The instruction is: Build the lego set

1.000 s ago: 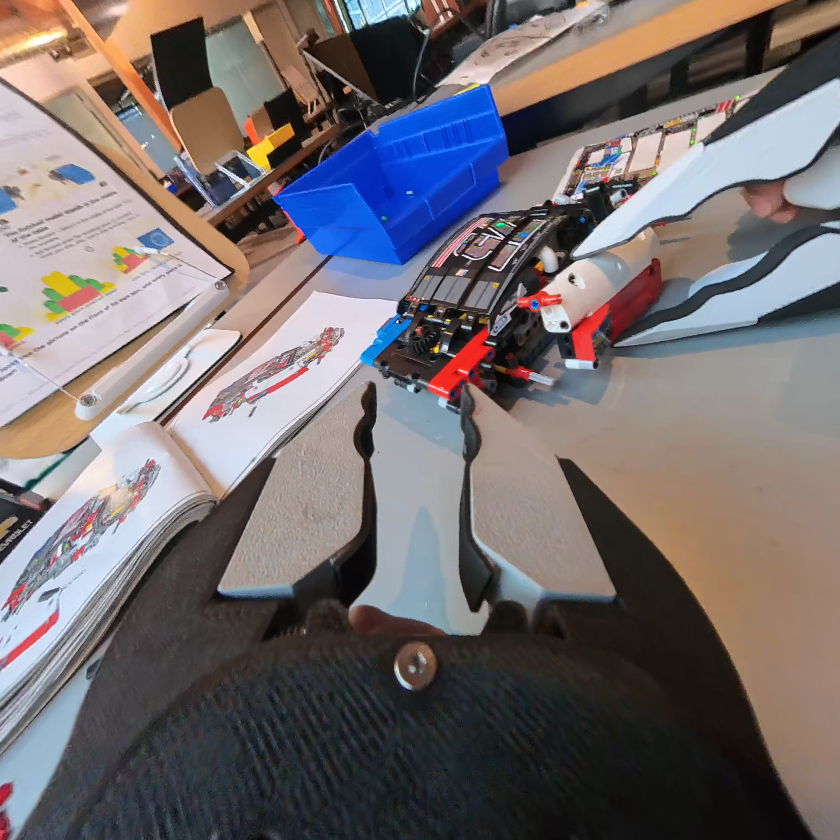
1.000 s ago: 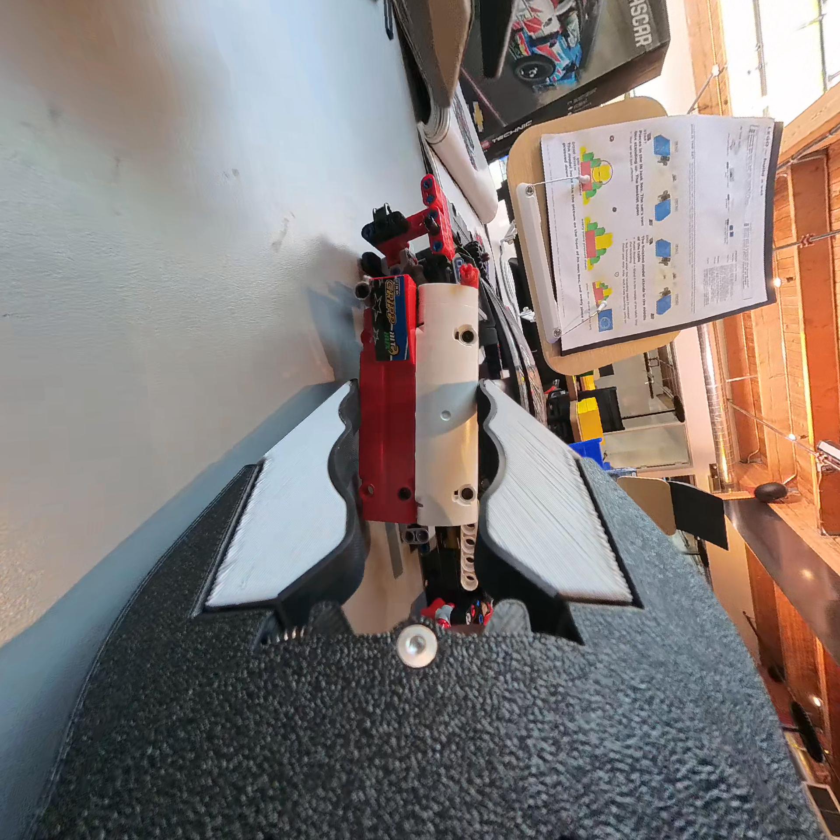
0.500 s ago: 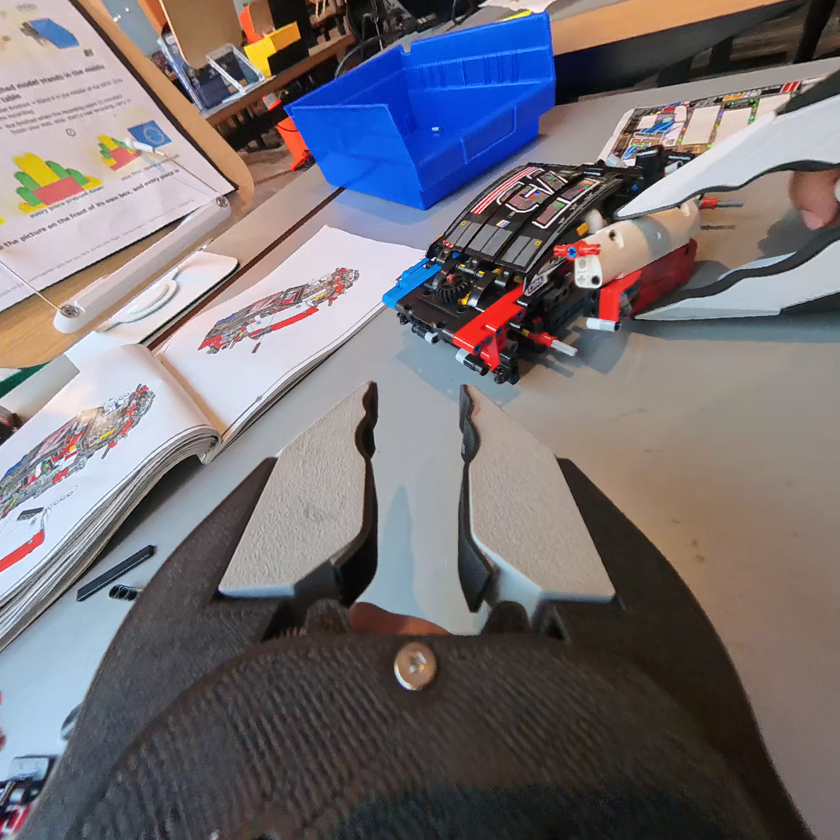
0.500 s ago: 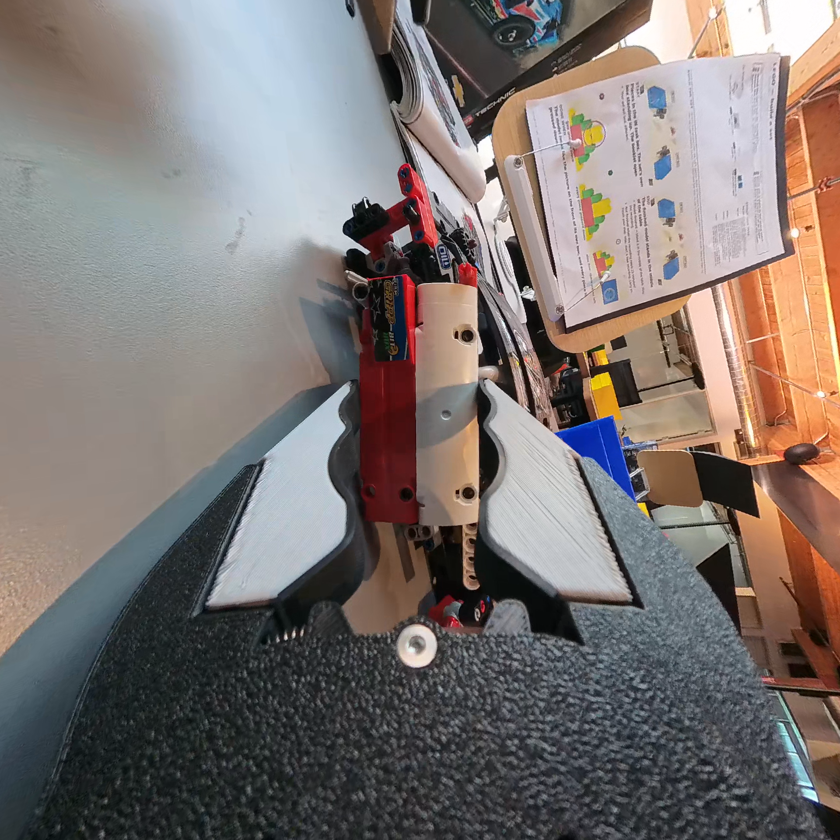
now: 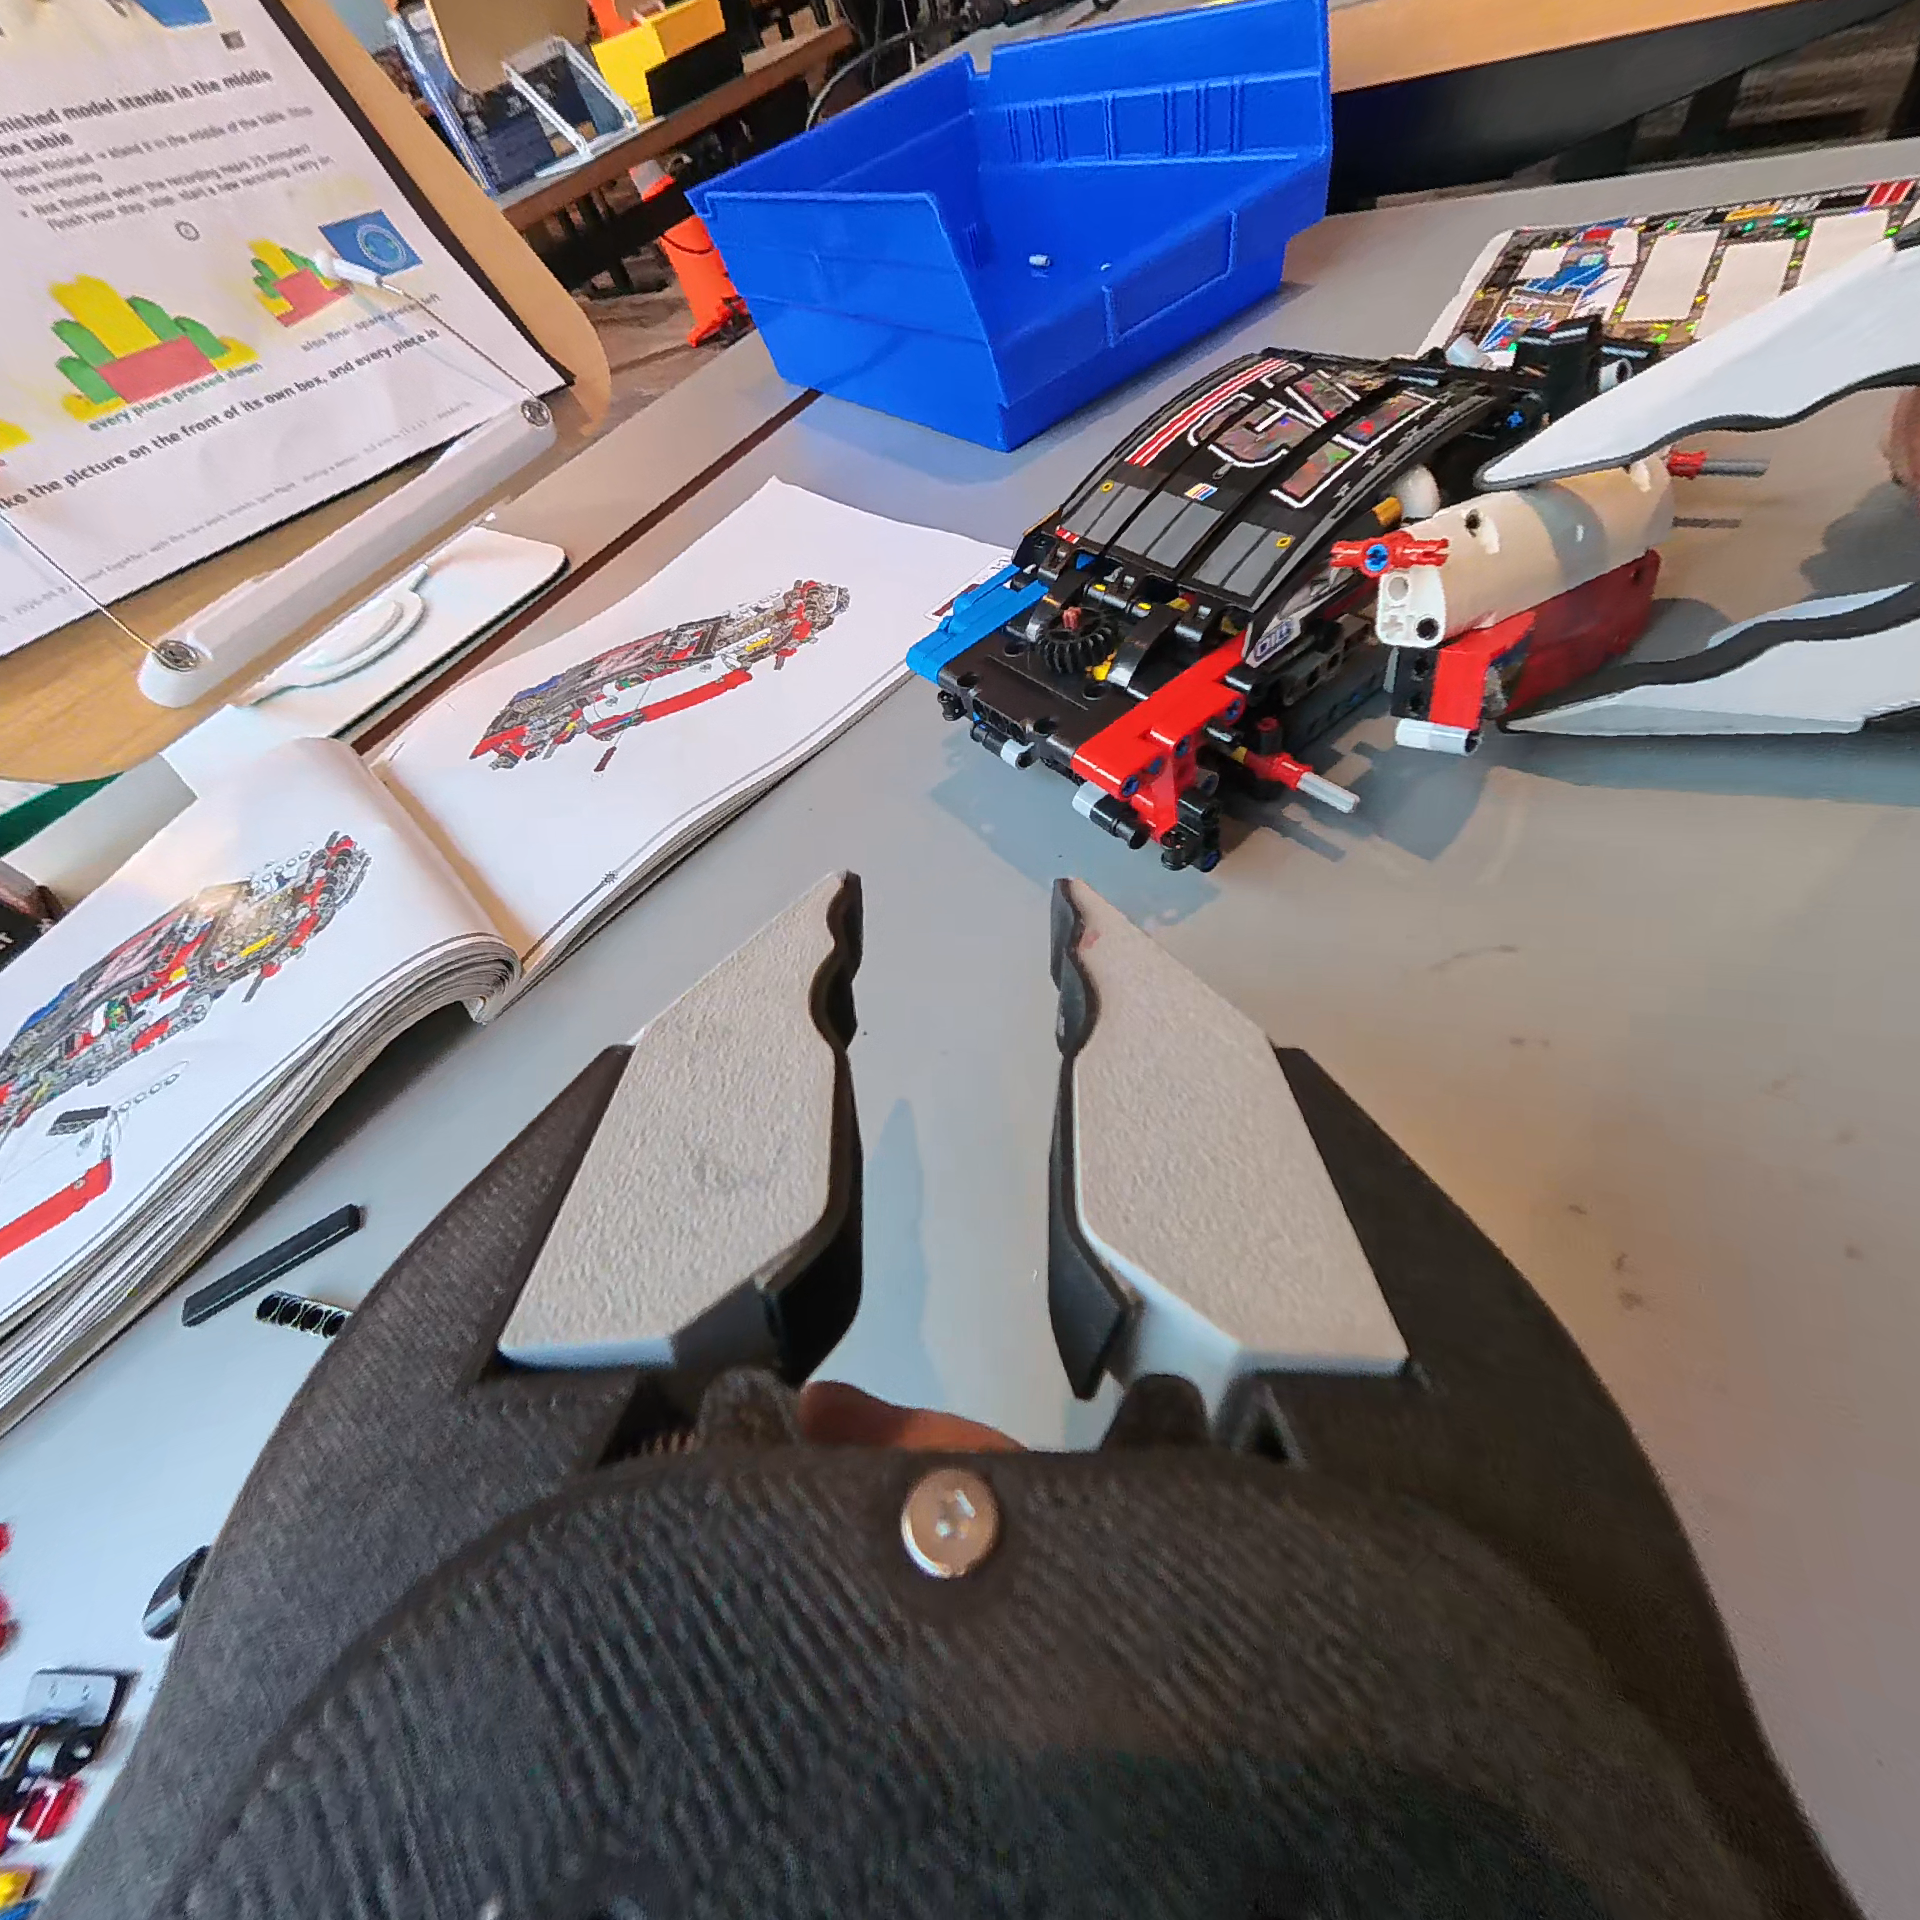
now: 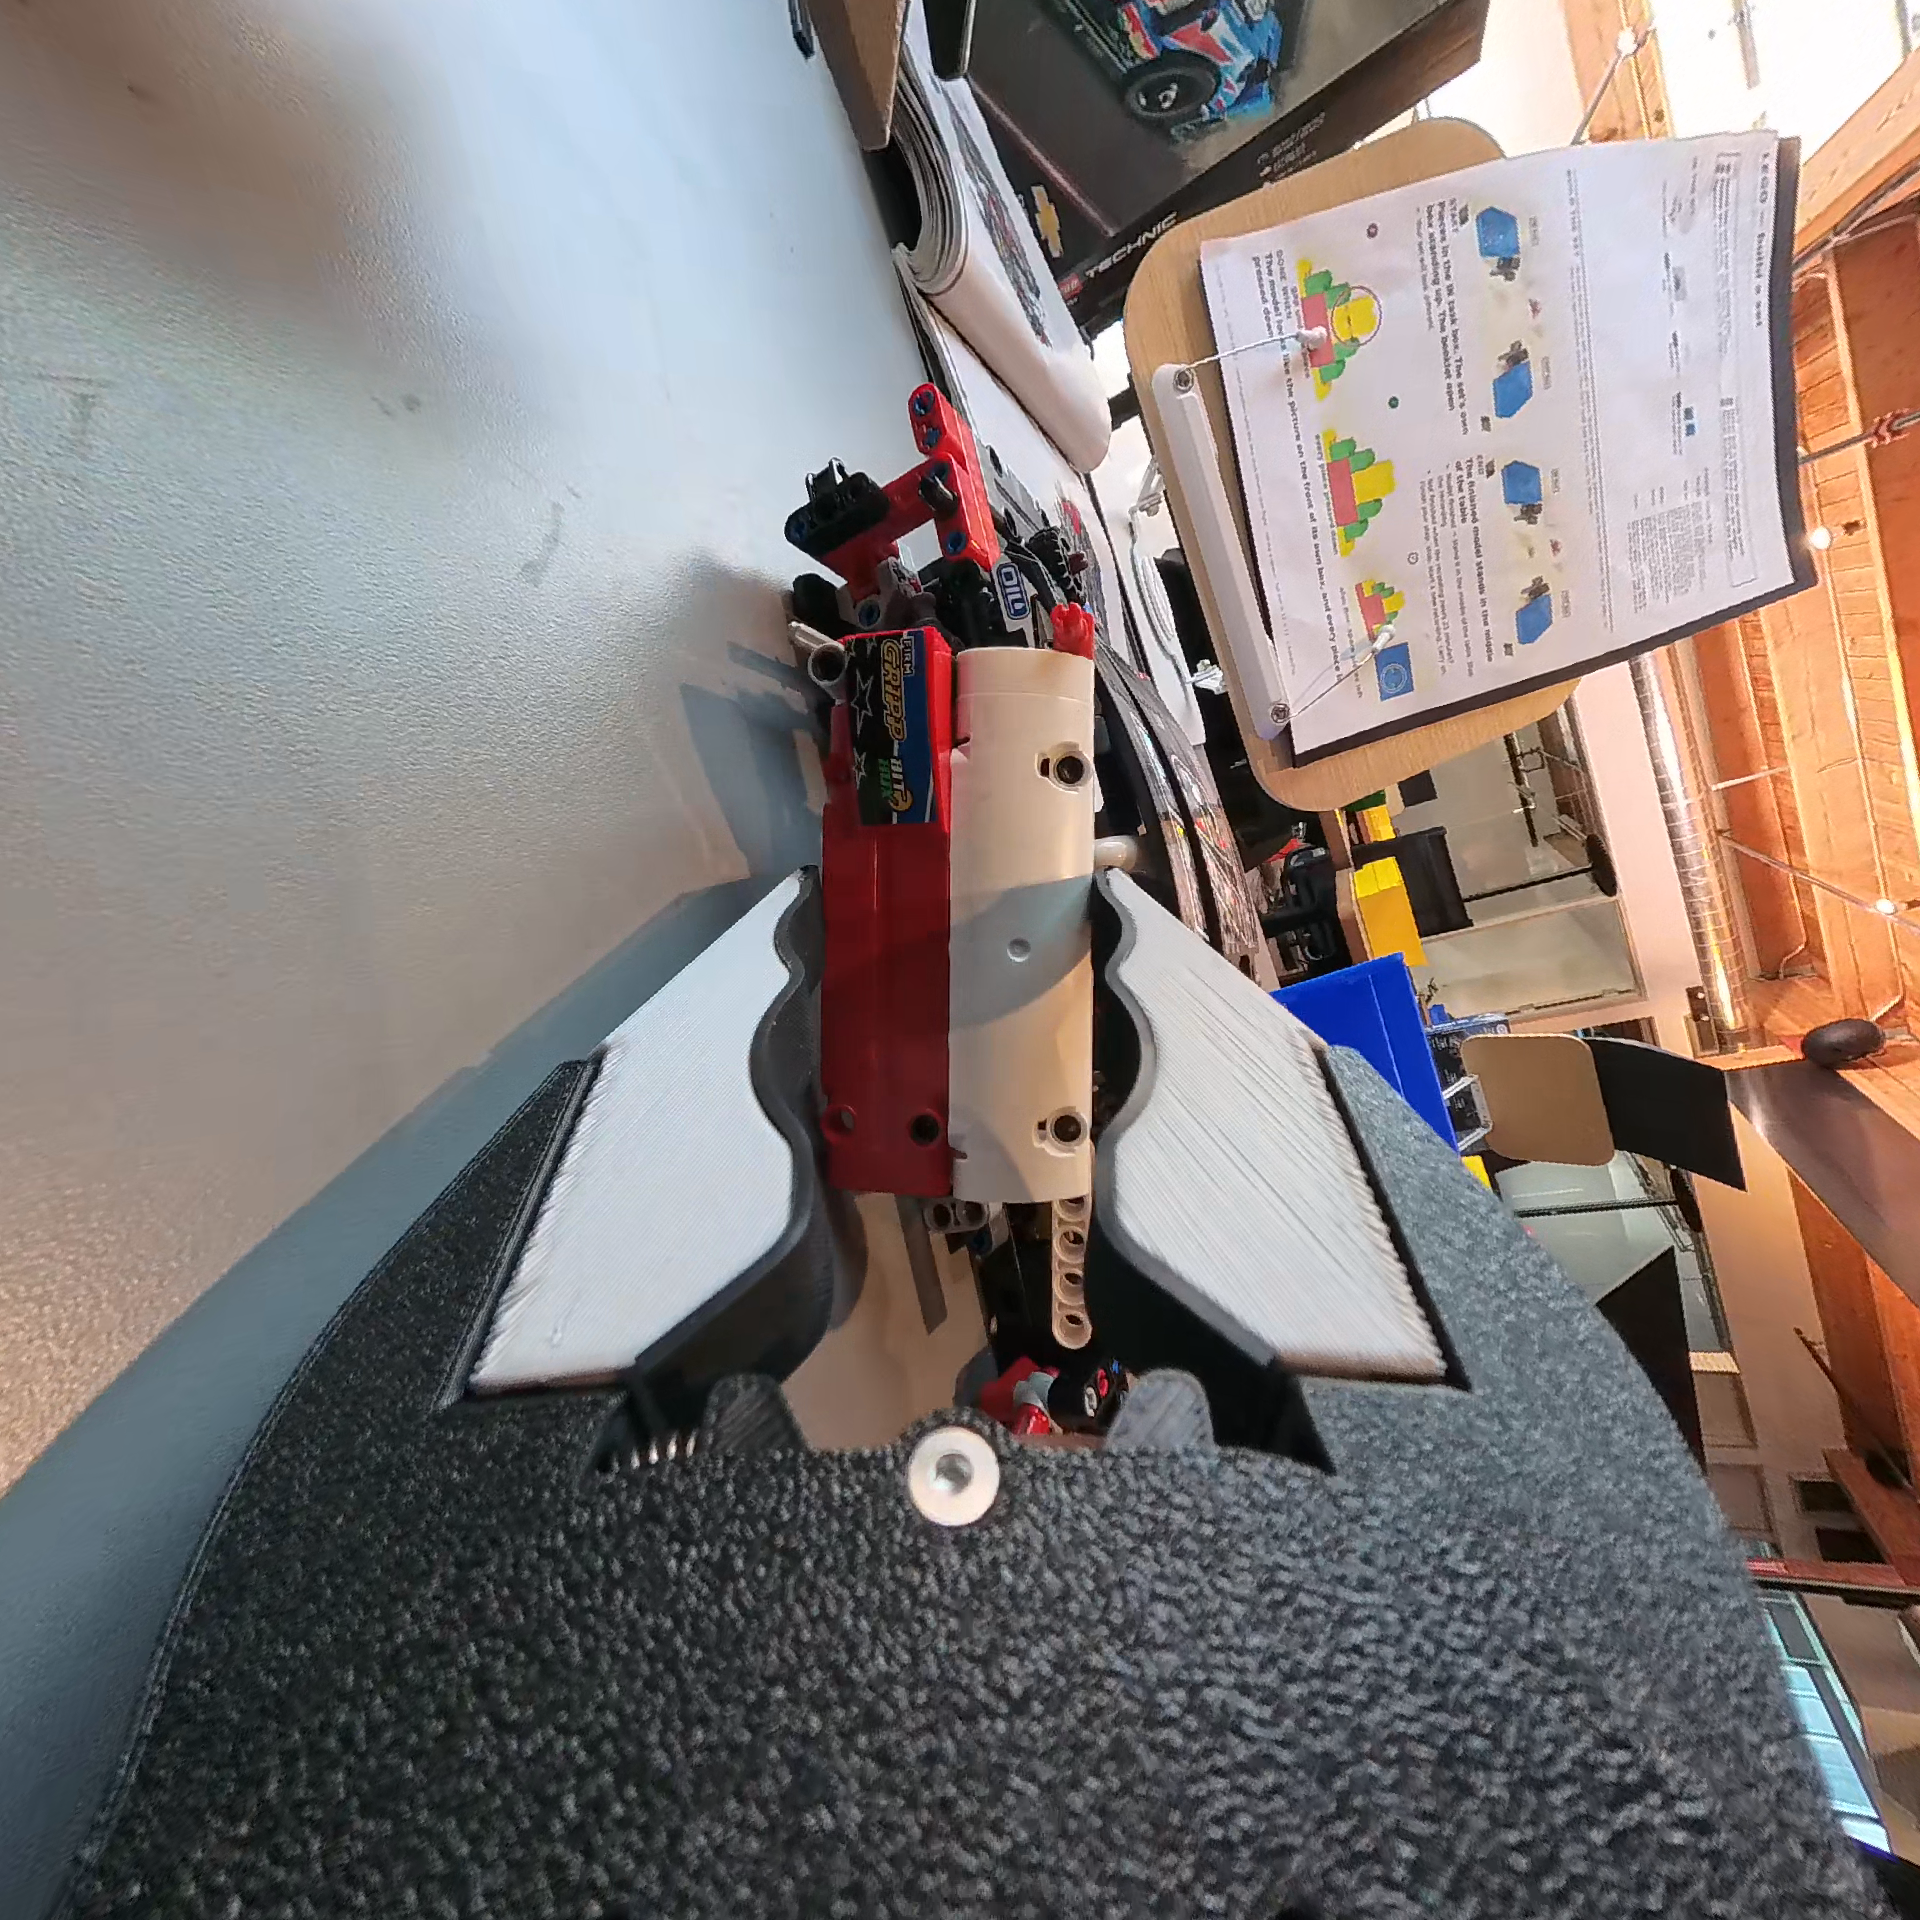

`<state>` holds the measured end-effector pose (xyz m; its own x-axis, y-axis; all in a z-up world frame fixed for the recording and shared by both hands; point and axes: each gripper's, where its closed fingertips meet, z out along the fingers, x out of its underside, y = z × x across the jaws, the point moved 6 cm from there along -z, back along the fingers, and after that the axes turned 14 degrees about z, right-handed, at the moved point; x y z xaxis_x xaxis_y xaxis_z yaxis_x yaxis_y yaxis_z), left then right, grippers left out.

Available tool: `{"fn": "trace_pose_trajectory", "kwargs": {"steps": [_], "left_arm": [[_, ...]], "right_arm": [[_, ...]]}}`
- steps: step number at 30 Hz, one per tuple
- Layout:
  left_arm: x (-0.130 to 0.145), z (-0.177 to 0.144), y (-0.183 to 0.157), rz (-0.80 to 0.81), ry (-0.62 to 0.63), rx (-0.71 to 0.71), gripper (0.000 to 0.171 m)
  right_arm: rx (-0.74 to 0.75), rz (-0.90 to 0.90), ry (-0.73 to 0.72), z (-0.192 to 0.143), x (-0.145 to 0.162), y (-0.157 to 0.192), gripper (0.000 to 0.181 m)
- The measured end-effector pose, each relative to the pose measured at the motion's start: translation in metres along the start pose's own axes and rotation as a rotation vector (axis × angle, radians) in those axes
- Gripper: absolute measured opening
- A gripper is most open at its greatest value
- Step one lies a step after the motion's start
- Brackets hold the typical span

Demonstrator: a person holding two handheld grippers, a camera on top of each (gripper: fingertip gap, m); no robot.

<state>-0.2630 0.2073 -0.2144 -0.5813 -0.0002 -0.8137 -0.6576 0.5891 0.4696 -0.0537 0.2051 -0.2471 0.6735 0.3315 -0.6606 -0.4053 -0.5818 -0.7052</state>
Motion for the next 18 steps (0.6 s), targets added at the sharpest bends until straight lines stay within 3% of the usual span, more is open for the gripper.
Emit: {"fn": "trace_pose_trajectory", "kwargs": {"steps": [18], "left_arm": [[0.0053,0.0017,0.007,-0.077,0.022,0.011,0.034]], "right_arm": [[-0.003,0.009,0.0,-0.0002,0.0,-0.0004,0.049]]}}
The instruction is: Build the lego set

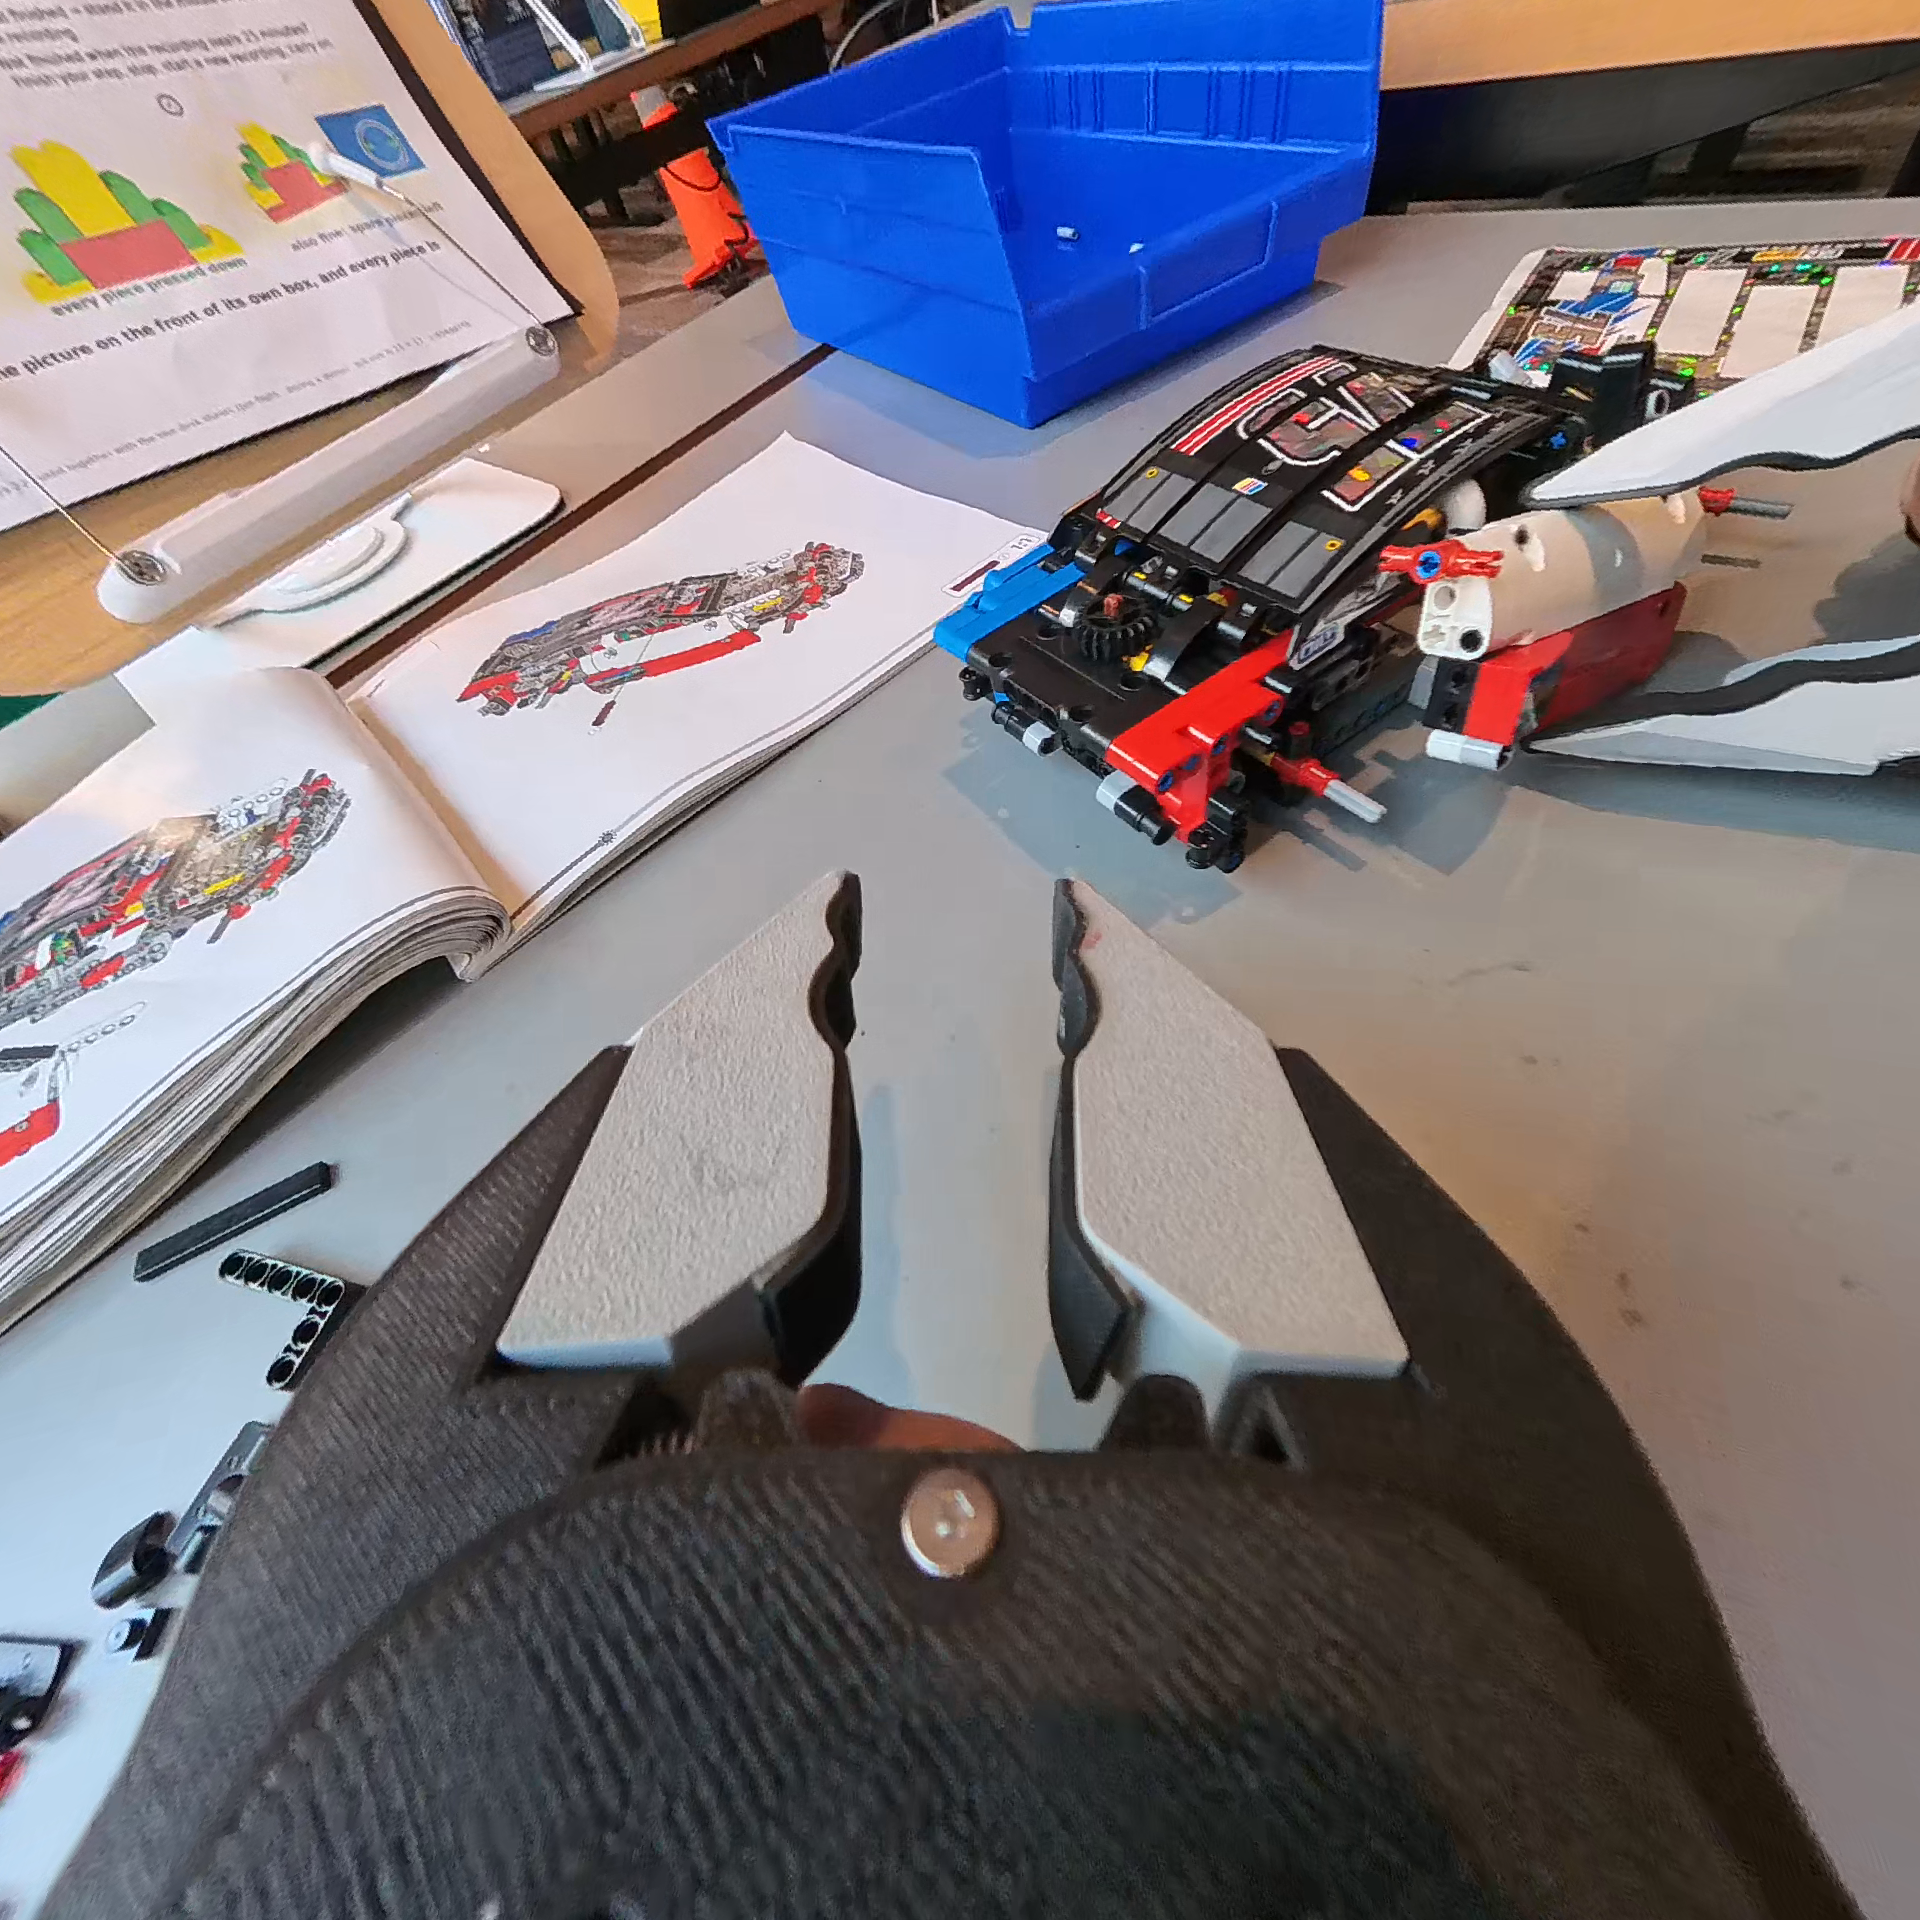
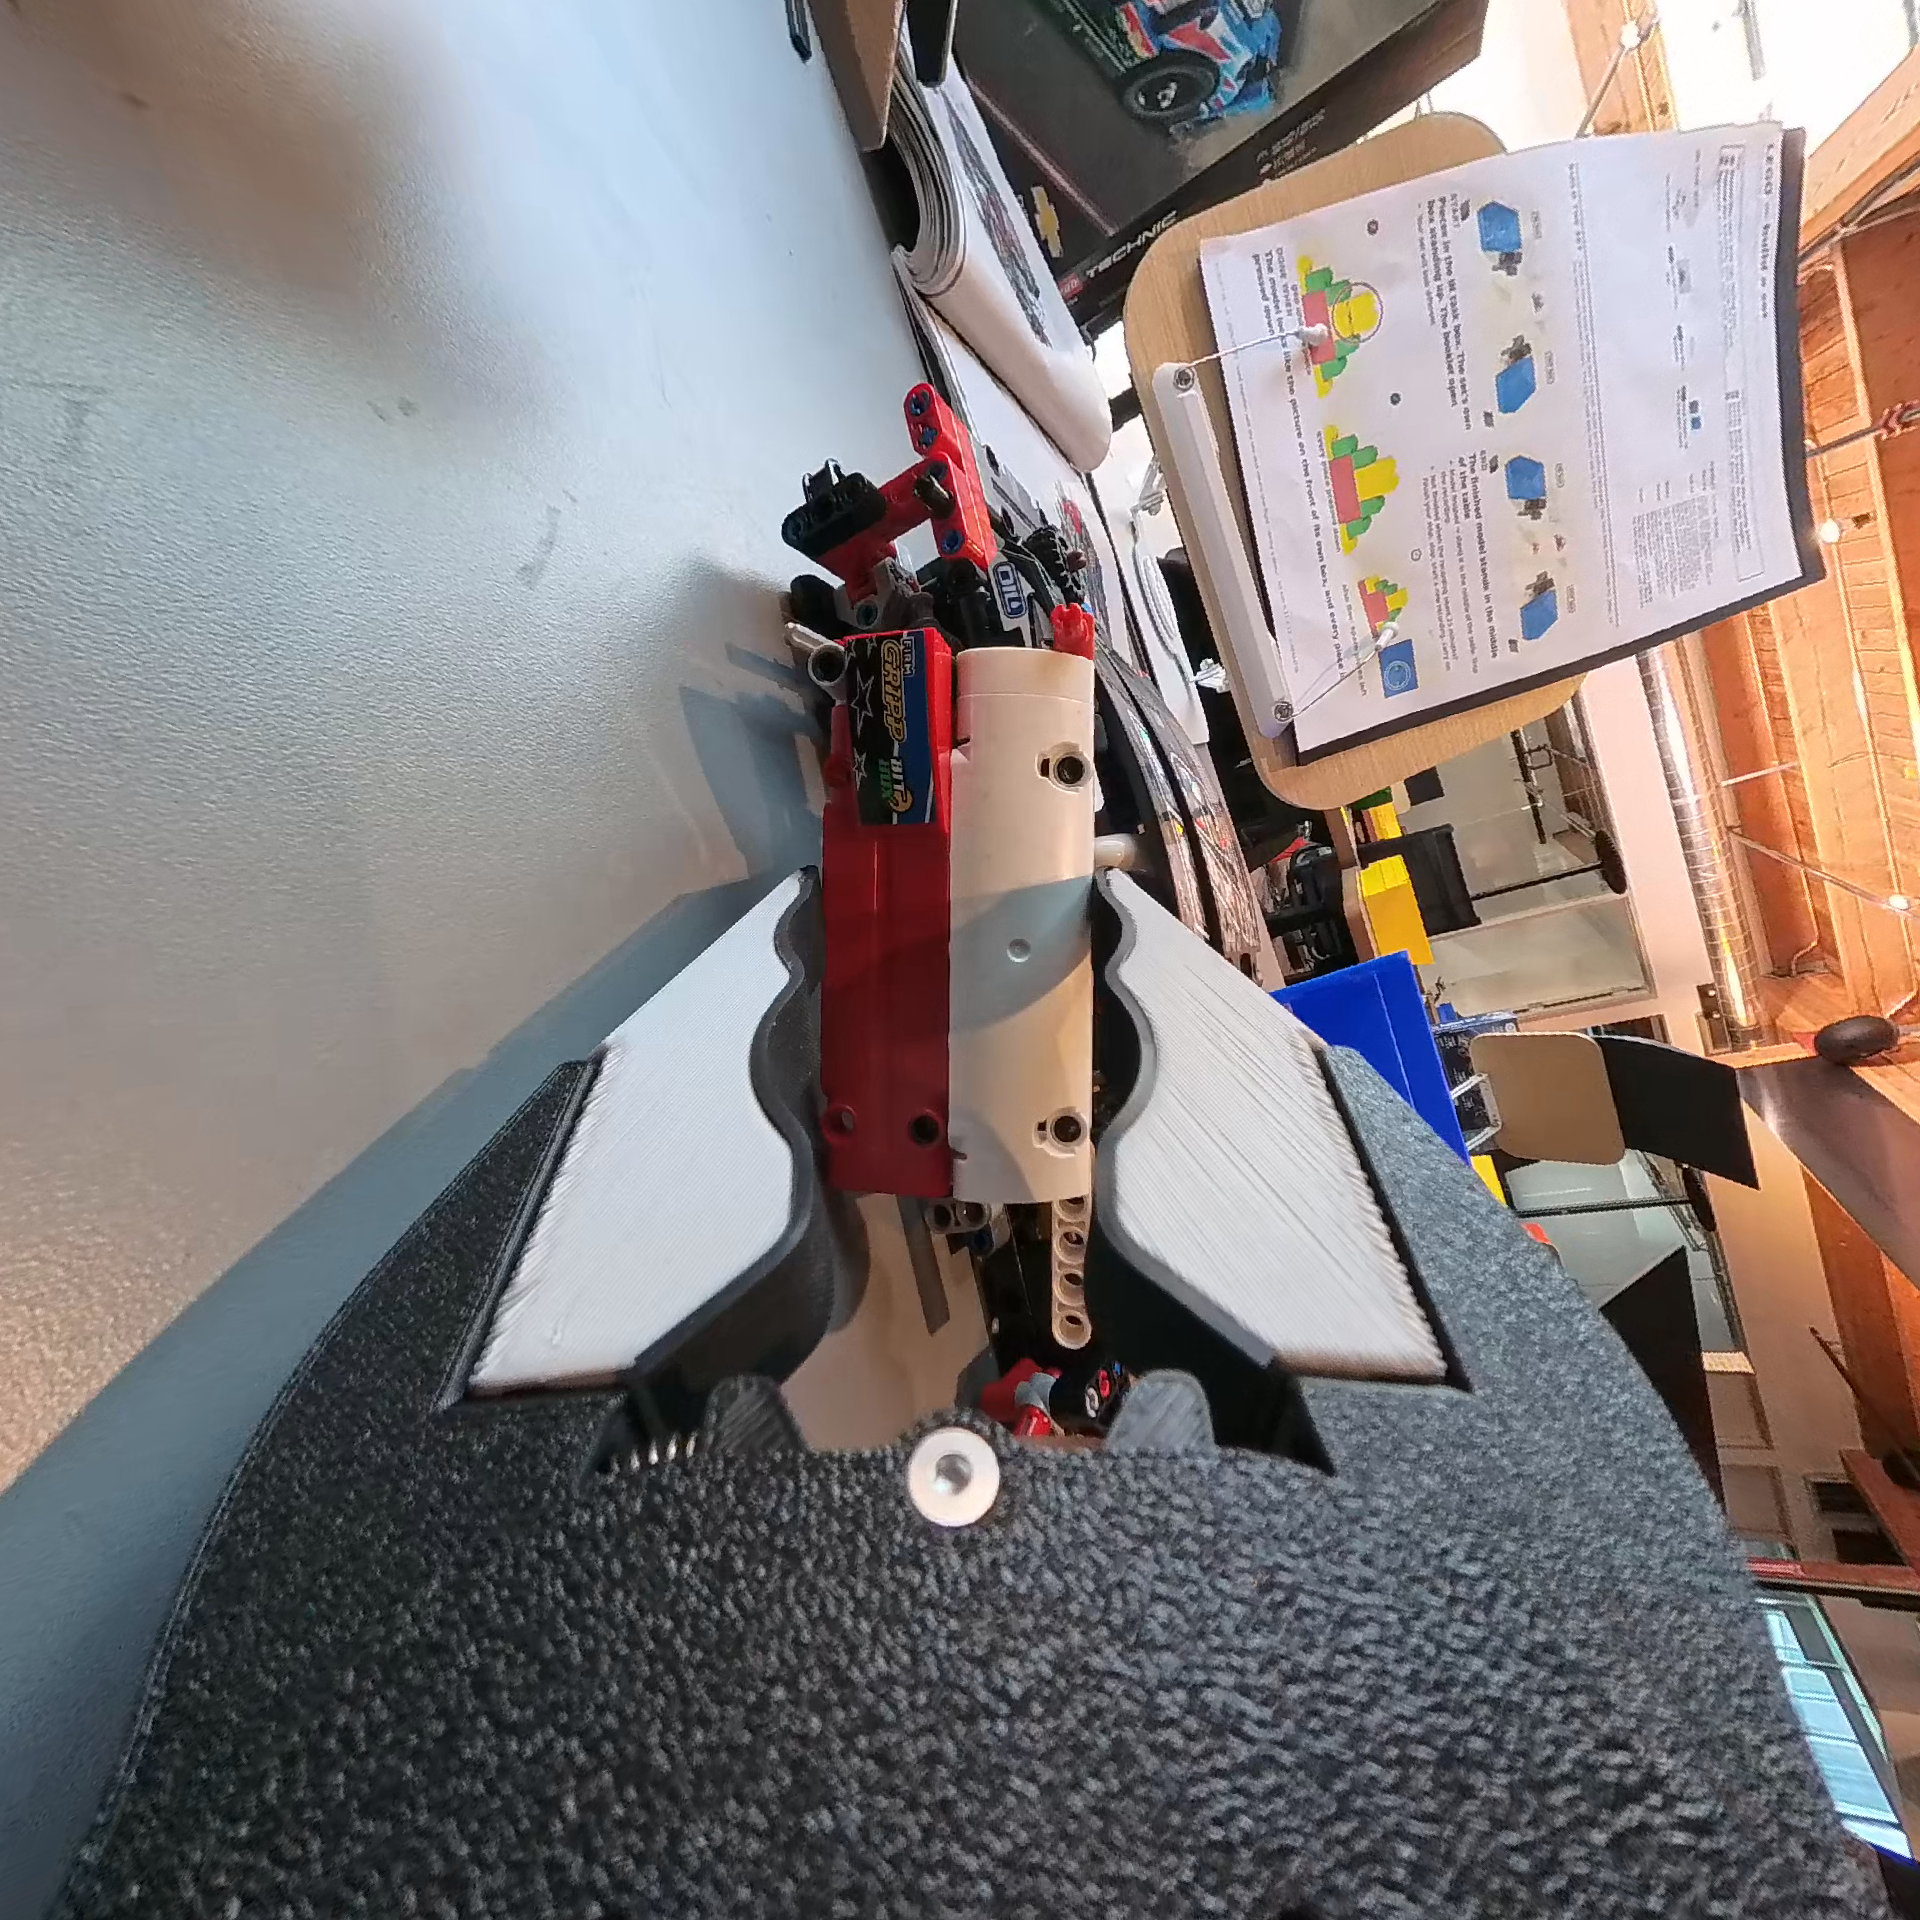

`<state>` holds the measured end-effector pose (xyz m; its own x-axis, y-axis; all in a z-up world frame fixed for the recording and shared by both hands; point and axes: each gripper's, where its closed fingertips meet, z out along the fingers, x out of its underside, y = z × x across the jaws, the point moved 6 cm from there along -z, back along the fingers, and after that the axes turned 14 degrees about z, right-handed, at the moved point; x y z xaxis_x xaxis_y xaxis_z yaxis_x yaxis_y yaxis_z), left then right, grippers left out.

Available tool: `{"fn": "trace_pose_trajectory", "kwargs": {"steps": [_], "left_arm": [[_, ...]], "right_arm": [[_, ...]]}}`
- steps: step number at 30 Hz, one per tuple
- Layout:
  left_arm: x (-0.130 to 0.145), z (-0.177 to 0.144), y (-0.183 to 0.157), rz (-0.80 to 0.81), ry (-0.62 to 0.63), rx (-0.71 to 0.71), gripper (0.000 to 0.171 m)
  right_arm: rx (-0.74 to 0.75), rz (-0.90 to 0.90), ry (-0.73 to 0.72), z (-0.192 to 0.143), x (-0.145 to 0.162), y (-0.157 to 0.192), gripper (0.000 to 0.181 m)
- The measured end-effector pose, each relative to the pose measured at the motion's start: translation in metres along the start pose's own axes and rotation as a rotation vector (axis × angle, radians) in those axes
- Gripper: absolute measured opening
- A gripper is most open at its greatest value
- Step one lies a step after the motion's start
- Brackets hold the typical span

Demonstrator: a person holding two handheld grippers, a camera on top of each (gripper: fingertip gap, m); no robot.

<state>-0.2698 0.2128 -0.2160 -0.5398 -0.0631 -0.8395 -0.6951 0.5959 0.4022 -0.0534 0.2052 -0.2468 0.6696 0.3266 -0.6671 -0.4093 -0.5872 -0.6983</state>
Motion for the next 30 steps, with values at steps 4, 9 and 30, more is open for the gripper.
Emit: {"fn": "trace_pose_trajectory", "kwargs": {"steps": [4,9,30], "left_arm": [[0.002,0.001,0.003,-0.041,0.003,0.016,0.034],[0.003,0.002,0.005,-0.058,0.007,0.025,0.035],[-0.018,0.05,-0.015,-0.062,-0.005,0.365,0.058]], "right_arm": [[-0.006,0.001,-0.005,-0.001,0.0,0.0,0.049],[0.004,-0.035,-0.018,-0.003,-0.002,0.002,0.049],[0.031,-0.148,-0.045,-0.009,-0.005,0.009,0.049]]}}
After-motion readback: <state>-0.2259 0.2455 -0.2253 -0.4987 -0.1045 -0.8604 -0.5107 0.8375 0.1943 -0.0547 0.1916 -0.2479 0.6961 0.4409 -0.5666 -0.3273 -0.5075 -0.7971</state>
